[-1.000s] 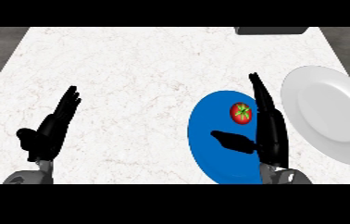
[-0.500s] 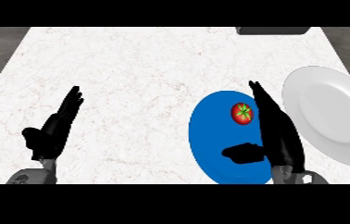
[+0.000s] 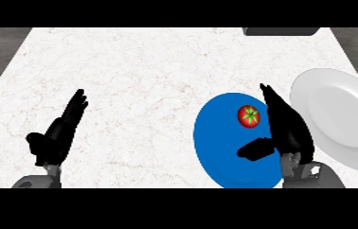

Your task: Pick the tomato from the plate and place it in the plate

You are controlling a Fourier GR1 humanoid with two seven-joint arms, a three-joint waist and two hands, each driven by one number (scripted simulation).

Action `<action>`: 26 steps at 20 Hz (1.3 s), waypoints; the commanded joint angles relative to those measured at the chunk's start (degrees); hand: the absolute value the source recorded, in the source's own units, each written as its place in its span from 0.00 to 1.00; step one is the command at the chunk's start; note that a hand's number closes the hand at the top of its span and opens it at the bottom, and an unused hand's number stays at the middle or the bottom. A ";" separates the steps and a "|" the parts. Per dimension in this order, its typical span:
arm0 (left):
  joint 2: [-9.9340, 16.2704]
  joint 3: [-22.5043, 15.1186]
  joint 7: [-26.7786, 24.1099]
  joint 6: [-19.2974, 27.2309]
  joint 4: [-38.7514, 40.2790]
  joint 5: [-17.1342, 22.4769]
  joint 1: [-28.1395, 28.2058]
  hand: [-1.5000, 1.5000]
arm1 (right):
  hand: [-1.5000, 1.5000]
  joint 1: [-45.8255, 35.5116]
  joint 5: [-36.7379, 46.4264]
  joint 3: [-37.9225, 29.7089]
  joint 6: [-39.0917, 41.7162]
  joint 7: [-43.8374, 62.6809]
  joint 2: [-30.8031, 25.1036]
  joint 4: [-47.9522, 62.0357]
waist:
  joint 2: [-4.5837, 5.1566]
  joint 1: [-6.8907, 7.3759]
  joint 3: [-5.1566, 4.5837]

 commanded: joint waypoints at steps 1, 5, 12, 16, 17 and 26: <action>0.74 1.96 -1.41 -2.39 2.55 -0.19 -1.18 0.50 | 0.00 -1.79 1.18 -0.69 3.58 2.13 2.17 3.75 | 0.04 -0.04 -0.01; -1.76 1.93 1.68 -1.98 2.34 -1.48 -3.32 0.50 | 0.00 0.67 2.89 -0.89 4.23 -0.45 4.02 4.23 | 0.01 -0.18 0.00; -3.51 2.50 1.24 -1.38 0.90 -3.55 -1.47 0.50 | 0.00 -4.91 5.47 -5.24 3.68 -6.33 5.52 16.97 | 0.07 0.02 0.01; -3.55 4.00 0.30 -3.24 -0.59 -3.67 0.05 0.50 | 0.00 -2.08 9.70 -4.22 2.74 -5.30 7.89 16.56 | 0.01 -0.07 0.00; -1.93 5.68 2.72 -3.69 2.23 -3.39 -4.42 0.50 | 0.00 -1.33 6.84 -7.21 4.13 -8.70 5.06 15.45 | 0.03 -0.22 0.01; -3.08 4.85 1.05 -4.65 -3.66 -4.92 1.97 0.50 | 1.00 -5.35 7.04 -8.62 0.56 -21.45 7.27 29.51 | 0.07 0.32 0.03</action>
